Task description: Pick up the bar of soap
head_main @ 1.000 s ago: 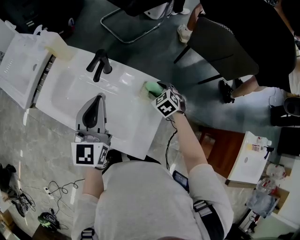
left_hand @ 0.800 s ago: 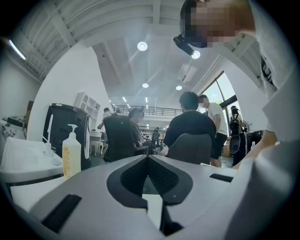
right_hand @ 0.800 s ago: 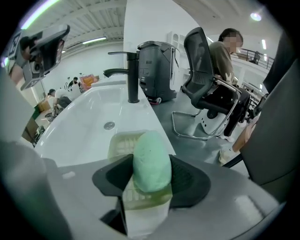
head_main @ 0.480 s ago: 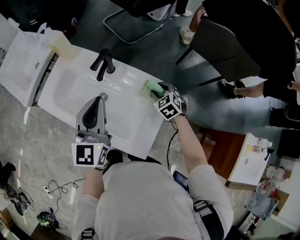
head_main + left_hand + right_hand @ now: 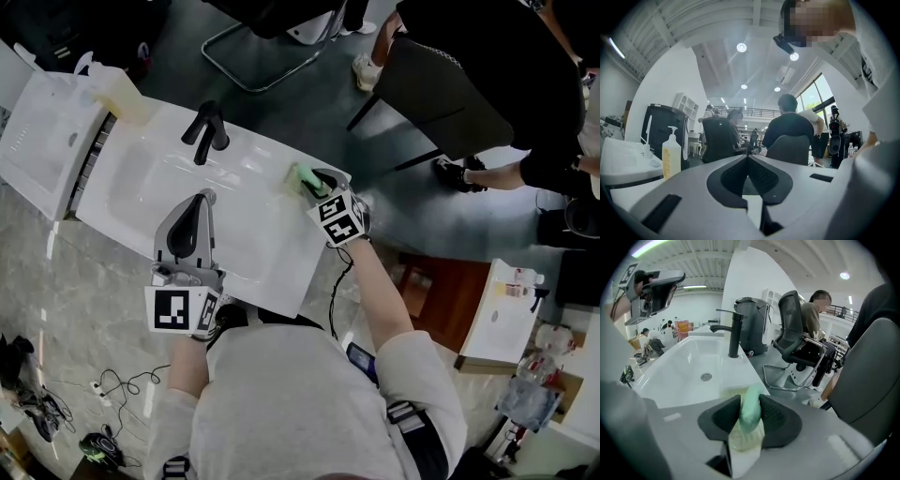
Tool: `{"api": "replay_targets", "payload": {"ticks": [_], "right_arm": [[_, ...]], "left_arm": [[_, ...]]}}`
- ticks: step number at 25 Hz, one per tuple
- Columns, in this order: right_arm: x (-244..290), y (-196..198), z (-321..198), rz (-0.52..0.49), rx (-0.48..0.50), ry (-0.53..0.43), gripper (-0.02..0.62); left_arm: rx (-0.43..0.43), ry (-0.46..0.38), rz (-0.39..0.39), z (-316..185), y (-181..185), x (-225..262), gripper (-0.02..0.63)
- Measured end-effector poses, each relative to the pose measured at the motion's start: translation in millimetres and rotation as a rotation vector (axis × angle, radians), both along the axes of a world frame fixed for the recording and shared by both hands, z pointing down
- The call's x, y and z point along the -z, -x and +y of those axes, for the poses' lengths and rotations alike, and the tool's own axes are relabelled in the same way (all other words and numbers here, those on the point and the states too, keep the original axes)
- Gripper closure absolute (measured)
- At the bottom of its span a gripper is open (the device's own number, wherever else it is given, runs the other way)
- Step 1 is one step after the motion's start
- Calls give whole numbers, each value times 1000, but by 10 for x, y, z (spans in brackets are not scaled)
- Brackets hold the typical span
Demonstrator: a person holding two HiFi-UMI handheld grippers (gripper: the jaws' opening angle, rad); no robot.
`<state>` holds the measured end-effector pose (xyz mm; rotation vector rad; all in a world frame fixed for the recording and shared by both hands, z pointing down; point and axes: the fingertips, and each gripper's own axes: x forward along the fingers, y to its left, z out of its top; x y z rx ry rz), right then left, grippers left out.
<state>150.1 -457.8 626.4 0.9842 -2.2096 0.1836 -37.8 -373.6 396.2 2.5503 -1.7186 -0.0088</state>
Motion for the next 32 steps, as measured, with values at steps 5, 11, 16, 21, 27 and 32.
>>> {"api": "replay_targets", "payload": {"ticks": [5, 11, 16, 21, 27, 32], "right_arm": [[159, -11, 57, -27, -55, -36, 459], [403, -30, 170, -81, -142, -93, 460], [551, -39, 291, -134, -209, -119, 462], [774, 3, 456, -189, -265, -162, 462], [1170, 62, 747, -272, -328, -239, 462], [1515, 44, 1012, -326, -386, -302, 463]], "left_arm": [[-28, -9, 3, 15, 27, 44, 598], [-77, -22, 5, 58, 47, 108, 598], [-120, -34, 11, 114, 62, 169, 598], [-163, -48, 14, 172, 96, 228, 598], [-202, -64, 23, 249, 157, 297, 598], [-247, -82, 26, 319, 135, 374, 598]]}}
